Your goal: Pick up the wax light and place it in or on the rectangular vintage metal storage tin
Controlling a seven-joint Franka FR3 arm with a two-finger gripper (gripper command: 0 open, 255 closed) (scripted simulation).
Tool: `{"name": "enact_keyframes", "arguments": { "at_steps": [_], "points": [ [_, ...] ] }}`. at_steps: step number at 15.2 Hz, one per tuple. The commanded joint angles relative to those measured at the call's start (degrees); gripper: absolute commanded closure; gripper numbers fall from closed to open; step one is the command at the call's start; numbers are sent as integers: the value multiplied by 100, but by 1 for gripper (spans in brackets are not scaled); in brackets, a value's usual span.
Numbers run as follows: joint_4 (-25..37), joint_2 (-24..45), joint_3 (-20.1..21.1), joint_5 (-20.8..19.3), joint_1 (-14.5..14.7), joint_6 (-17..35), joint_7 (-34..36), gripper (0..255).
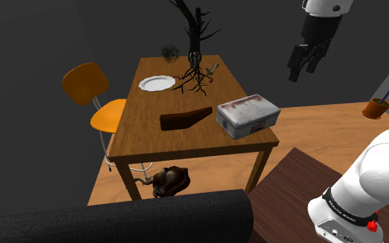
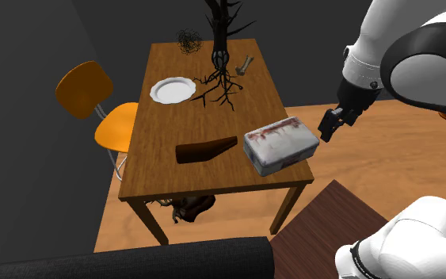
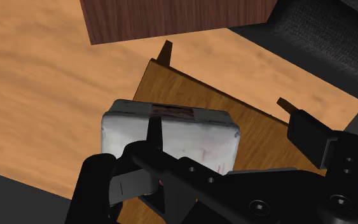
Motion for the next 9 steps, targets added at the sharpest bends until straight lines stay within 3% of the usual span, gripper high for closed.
{"name": "enact_keyframes", "arguments": {
  "at_steps": [1, 9],
  "points": [
    [0, 0, 0, 0, 0, 0, 0, 0],
    [743, 1894, -177, -196, 329, 725, -1076, 0]
  ]
}}
